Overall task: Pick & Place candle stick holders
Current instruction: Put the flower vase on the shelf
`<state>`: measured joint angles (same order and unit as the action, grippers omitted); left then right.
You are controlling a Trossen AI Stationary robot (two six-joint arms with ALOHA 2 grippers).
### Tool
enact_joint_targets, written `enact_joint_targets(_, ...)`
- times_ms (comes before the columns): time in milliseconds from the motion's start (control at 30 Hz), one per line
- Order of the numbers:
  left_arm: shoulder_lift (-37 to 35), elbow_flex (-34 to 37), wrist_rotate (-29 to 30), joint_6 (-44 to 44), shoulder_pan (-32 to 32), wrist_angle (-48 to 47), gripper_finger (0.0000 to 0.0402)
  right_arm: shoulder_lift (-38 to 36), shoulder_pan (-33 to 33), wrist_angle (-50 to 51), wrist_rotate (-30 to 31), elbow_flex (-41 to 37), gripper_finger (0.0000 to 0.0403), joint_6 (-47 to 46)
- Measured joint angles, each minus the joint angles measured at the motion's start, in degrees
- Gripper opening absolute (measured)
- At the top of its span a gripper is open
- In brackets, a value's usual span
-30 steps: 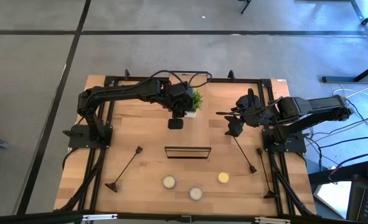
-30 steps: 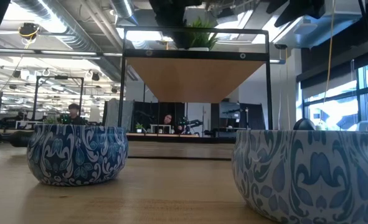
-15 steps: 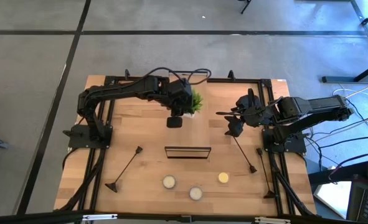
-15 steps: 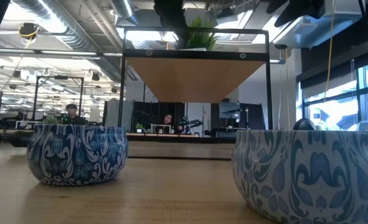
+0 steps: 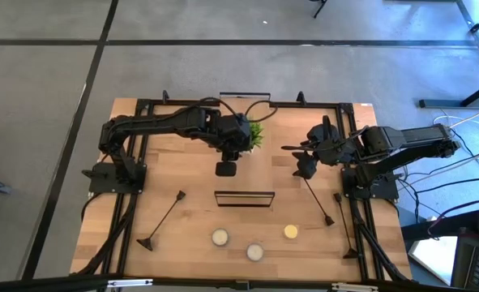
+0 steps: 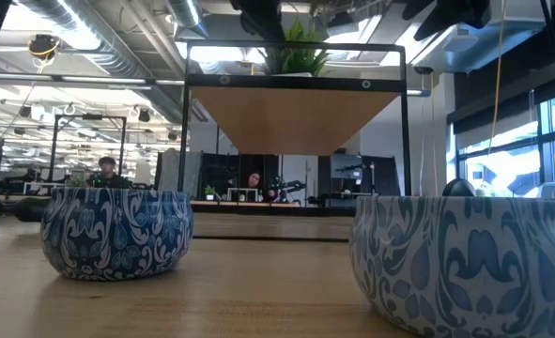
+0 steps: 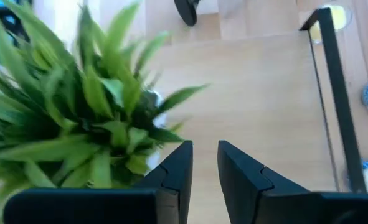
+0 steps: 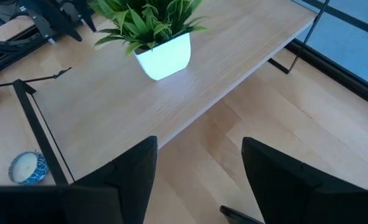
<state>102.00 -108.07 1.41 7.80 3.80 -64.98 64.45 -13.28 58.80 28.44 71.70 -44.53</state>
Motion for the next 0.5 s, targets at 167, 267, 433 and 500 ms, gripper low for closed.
enact_joint_targets(167, 0.0, 0.0, 2.0, -1.6, 0.5, -6.2, 0.0052, 0.0, 0.0, 0.0, -0.9, 0.0, 0.0238, -0.1)
enact_joint_targets(267, 0.0, 0.0, 4.0, -3.1, 1.9, -6.3, 0.0031, 0.0, 0.0, 0.0, -1.2, 0.0, 0.0238, -0.2)
enact_joint_targets(433, -0.3, 0.0, 5.1, -7.2, 5.1, -6.3, 0.0004, 0.0, 0.0, 0.0, -2.3, 0.0, 0.0238, -0.2)
enact_joint_targets(500, -1.2, 0.0, 5.1, -7.7, 5.7, -6.0, 0.0002, 0.0, -0.1, 0.1, -2.8, 0.0, 0.0238, -0.2)
